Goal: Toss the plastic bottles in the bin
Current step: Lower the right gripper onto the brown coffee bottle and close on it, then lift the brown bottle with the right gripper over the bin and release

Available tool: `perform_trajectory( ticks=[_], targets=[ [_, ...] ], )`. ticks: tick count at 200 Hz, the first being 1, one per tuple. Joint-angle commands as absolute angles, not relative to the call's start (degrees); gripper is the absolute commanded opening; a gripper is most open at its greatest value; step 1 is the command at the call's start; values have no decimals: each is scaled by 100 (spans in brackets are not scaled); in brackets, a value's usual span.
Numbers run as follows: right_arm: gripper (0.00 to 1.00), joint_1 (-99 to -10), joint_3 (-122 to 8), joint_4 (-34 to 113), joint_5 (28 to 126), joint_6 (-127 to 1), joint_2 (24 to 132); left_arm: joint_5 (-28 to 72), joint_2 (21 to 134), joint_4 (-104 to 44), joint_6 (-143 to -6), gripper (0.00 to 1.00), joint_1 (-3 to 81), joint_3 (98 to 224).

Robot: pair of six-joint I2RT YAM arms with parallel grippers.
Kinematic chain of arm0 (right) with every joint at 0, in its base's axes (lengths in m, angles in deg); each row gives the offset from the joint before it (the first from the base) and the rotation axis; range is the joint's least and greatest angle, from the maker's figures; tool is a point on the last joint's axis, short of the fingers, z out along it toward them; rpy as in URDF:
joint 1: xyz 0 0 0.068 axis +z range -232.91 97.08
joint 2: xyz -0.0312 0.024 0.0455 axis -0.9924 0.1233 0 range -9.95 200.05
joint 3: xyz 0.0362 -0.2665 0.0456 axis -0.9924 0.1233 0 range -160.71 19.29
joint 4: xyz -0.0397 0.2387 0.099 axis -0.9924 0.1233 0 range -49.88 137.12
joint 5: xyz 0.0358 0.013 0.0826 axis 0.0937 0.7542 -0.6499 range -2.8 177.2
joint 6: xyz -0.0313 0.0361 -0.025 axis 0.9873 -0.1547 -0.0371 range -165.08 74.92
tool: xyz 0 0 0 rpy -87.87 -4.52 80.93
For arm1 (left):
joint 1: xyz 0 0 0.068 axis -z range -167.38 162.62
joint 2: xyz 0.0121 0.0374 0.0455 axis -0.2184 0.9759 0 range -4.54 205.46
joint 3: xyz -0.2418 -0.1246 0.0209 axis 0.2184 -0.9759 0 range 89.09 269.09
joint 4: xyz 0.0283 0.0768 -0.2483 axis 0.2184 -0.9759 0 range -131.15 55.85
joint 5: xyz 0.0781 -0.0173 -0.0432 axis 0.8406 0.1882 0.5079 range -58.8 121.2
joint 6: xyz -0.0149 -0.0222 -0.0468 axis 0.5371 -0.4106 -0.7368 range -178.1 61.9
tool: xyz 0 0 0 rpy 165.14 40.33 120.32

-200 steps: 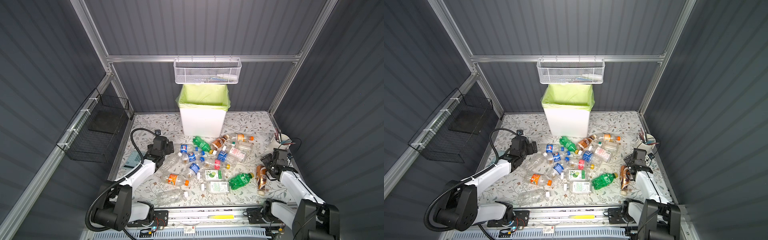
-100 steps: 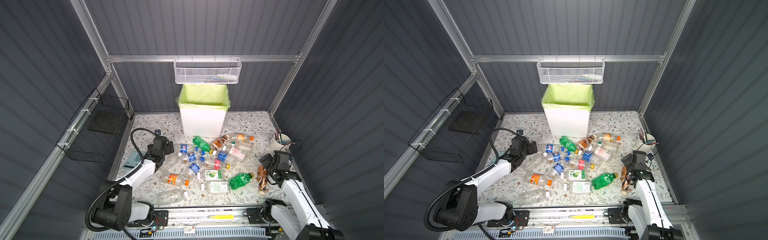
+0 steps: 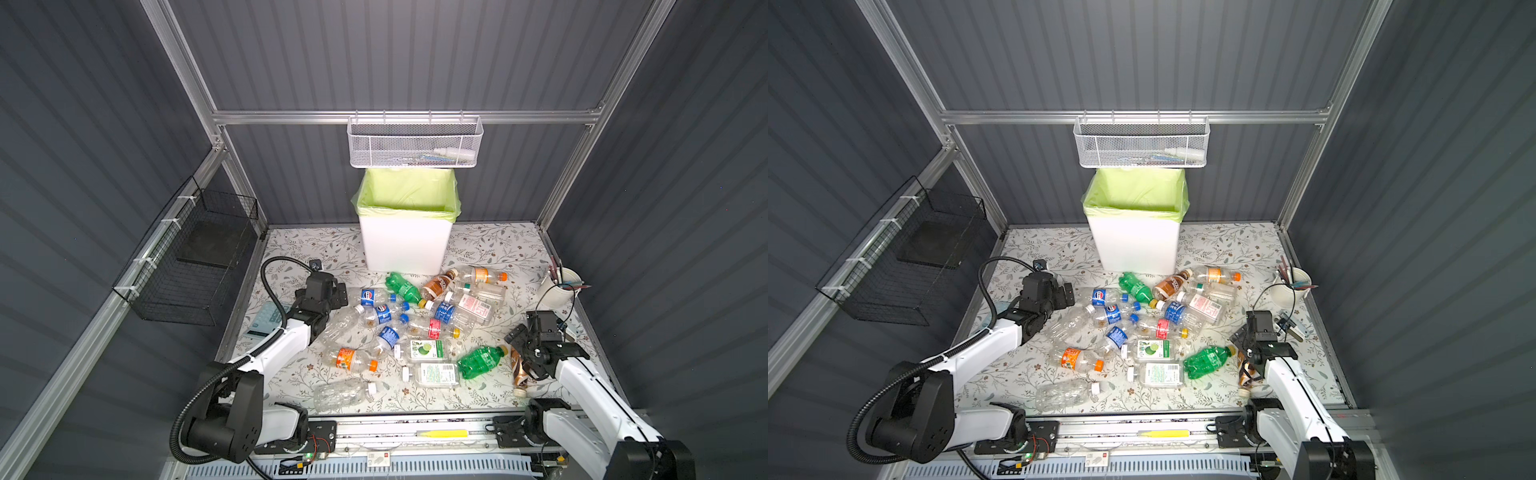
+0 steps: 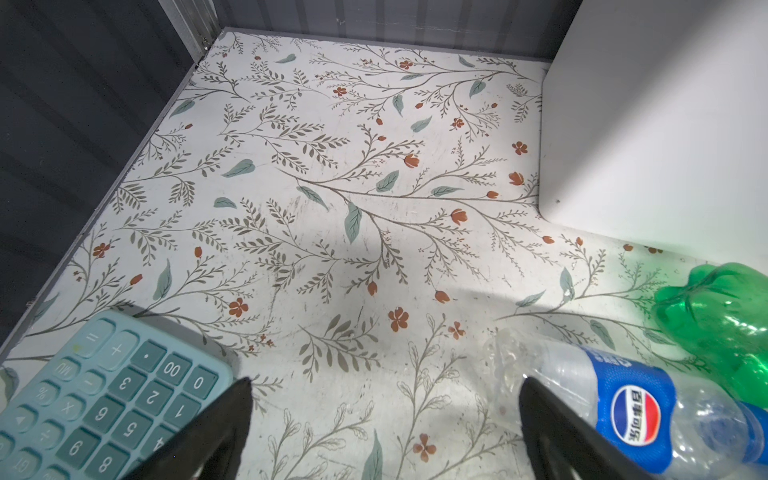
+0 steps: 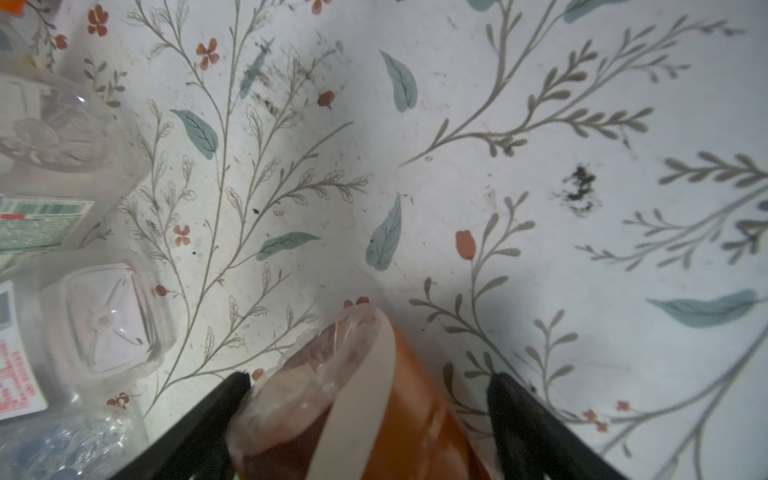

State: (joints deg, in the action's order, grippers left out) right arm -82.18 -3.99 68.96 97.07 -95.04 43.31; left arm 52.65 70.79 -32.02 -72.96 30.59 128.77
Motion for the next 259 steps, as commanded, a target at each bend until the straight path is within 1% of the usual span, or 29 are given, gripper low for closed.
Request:
perform_trajectory(
  ticks=[1,15,51,77,132,163,193,217,240,259],
  targets=[
    [89,-8139,-504,7064,9760,-9518,4431,5269,6919,-3317,-7407,100,3079,12818],
    [87,-8142,-488,7056,9665,-9518,4502,5268,6898,-3325,-7412,100,3081,12811],
    [69,-8132,-421,6964,9588,-9529,4551,5301,6876,-3318,-7401,100,3081,12776],
    [62,-8131,-486,6976,9687,-9489,4476,5302,6893,-3309,-7401,100,3081,12776],
    [55,-8139,-1004,7236,10177,-9009,4235,5325,6902,-3303,-7440,100,3081,12768],
    [50,-8138,-1600,7315,10492,-8579,4023,5417,6937,-3302,-7517,100,3081,12757],
    [50,-8142,-2681,7092,10932,-7878,3867,5534,7038,-3306,-7663,100,3077,12806],
    [50,-8151,-4215,6635,11124,-7065,4075,5638,7199,-3361,-7773,100,3070,12905],
    [50,-8149,-5675,5914,11071,-6551,4360,5717,7374,-3466,-7923,100,3055,13018],
    [49,-8151,-6691,5406,10862,-6416,4681,5673,7416,-3474,-8036,100,3054,13021]
  ],
)
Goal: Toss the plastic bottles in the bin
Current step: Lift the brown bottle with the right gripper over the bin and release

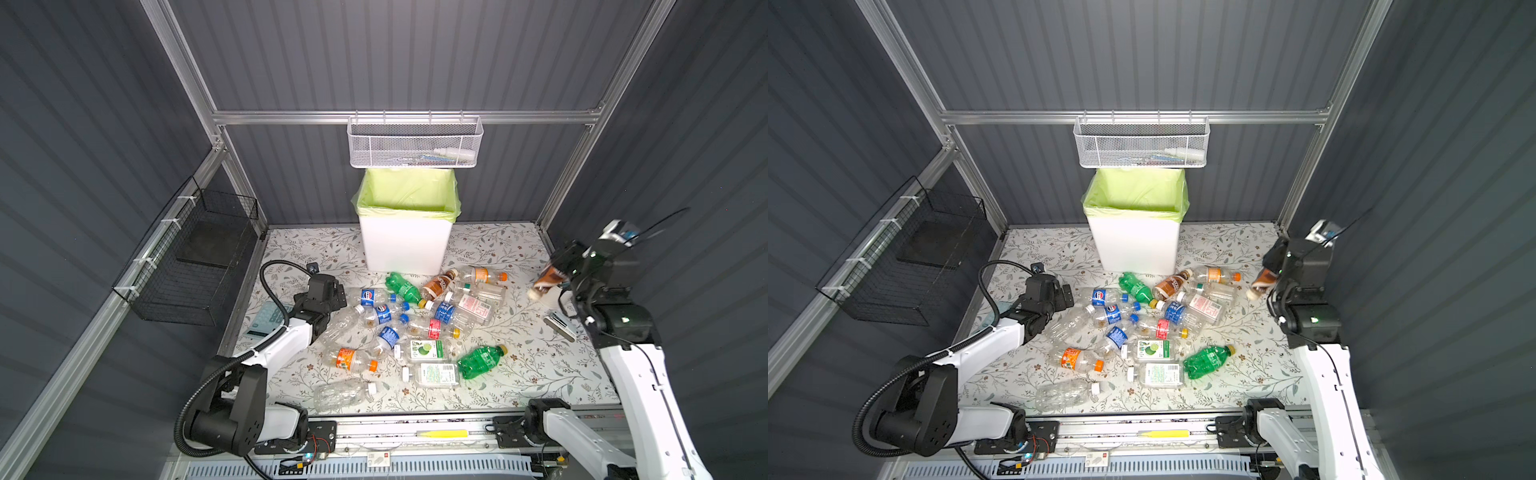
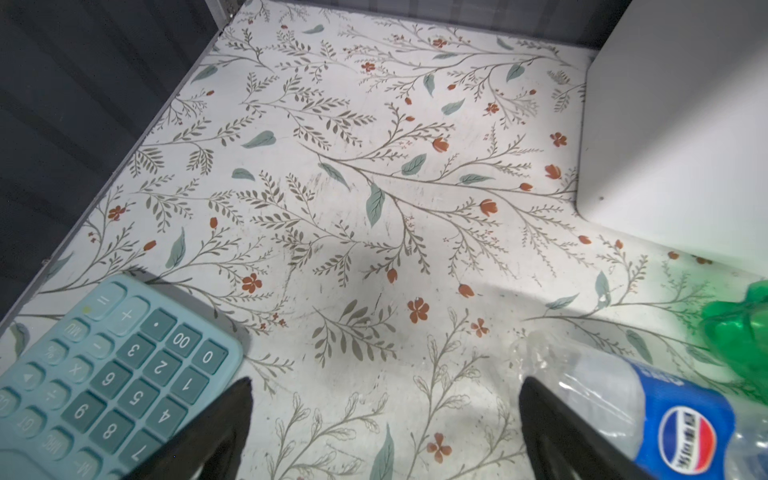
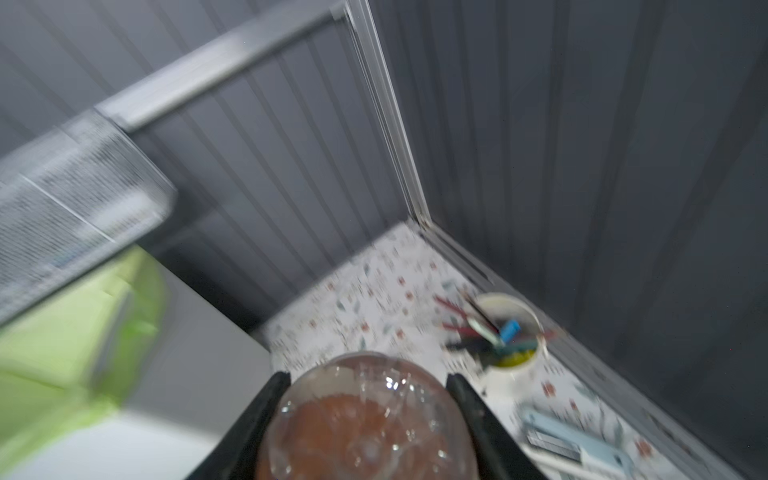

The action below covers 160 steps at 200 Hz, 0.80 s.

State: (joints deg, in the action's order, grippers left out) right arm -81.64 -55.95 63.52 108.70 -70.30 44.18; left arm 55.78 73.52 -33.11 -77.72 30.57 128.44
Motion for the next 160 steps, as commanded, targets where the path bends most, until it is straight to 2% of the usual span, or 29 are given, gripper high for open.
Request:
perform_trajectory(
  ticks=[1,40,77,94,114,127,139,148,160],
  targets=[
    [49,-8151,-6691,5406,10862,-6416,4681,5667,7414,-3471,-8040,100,3054,13017],
    [48,-8024,-7759,4179,10391,-6949,5629,5517,7436,-3469,-8129,100,3049,13056],
    [48,-7425,-8245,2892,10403,-7338,6885,5481,7326,-3569,-8131,100,3055,13093],
    [48,-7076,-8672,2813,10410,-7347,7726,5488,7254,-3591,-8149,100,3055,13068],
    [51,-6695,-9616,3507,10025,-7422,9054,5485,7201,-3595,-8157,100,3050,13047],
    [59,-6526,-10802,4426,9734,-7274,10122,5505,7192,-3630,-8134,100,3052,13041],
    [72,-6506,-12004,5284,9598,-7336,10822,5521,7158,-3723,-8075,100,3055,13073],
    [80,-6509,-12543,5573,9522,-7389,11009,5552,7096,-3784,-8036,100,3055,13064],
    [92,-6445,-12524,5459,9574,-7252,10815,5627,6982,-3827,-8018,100,3055,12998]
  ],
)
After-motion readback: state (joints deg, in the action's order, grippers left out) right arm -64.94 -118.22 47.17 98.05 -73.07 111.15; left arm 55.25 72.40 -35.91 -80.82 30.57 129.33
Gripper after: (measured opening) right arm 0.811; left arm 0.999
